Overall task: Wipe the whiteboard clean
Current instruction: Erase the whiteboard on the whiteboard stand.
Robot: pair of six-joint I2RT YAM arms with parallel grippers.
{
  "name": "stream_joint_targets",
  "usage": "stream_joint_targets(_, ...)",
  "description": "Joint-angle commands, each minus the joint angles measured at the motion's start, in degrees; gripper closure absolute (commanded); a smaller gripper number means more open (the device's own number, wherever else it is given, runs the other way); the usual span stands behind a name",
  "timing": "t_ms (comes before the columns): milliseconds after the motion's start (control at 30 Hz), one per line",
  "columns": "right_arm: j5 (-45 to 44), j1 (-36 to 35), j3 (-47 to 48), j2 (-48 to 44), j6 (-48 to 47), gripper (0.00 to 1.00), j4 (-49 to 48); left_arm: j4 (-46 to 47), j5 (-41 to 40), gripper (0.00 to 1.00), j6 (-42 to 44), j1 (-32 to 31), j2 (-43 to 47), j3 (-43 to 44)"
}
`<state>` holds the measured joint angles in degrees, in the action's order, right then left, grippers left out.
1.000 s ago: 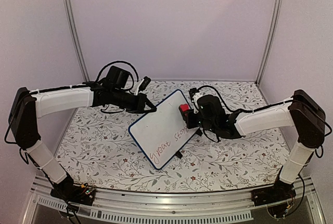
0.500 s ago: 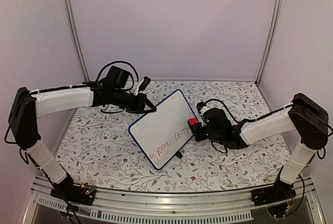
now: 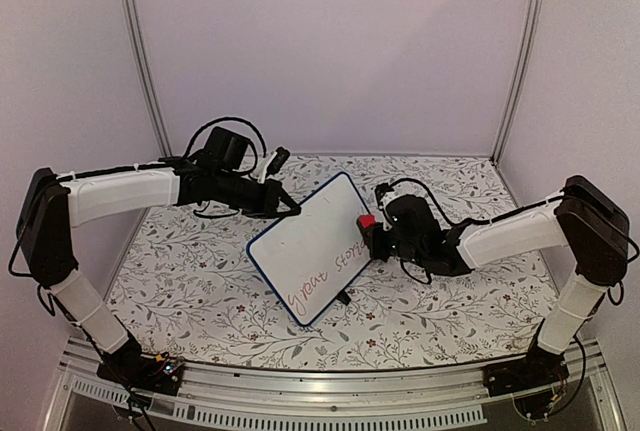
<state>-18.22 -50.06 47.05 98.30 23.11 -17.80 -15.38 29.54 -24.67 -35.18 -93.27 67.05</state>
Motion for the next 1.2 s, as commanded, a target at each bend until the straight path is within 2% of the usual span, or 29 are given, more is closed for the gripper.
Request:
stream_joint_targets(0, -0.9, 1.0, 5.7, 2.6, -2.3, 0.78, 0.4, 0.9, 3.3, 1.0, 1.7, -2.3, -0.4, 0.3)
stream_joint_targets(333, -0.4, 3.5, 8.6, 4.7, -4.2, 0.78, 1.0, 0.9, 3.4, 1.0, 1.8, -2.2, -0.3, 0.3)
stream_joint_targets(567, 3.9, 3.2, 2.8, 2.7, -2.9, 0.78, -1.1, 0.9, 3.5, 1.0, 1.7, -2.2, -0.6, 0.3)
stream_joint_targets(1000, 3.4, 1.6, -6.9, -2.0, 0.1, 0.78, -2.6, 0.8, 3.3, 1.0, 1.7, -2.3, -0.8, 0.3)
stream_joint_targets(1167, 2.5, 1.6, -7.4, -2.8, 0.1, 0.78, -2.5, 0.9, 3.4, 1.0, 1.6, -2.3, -1.0, 0.3)
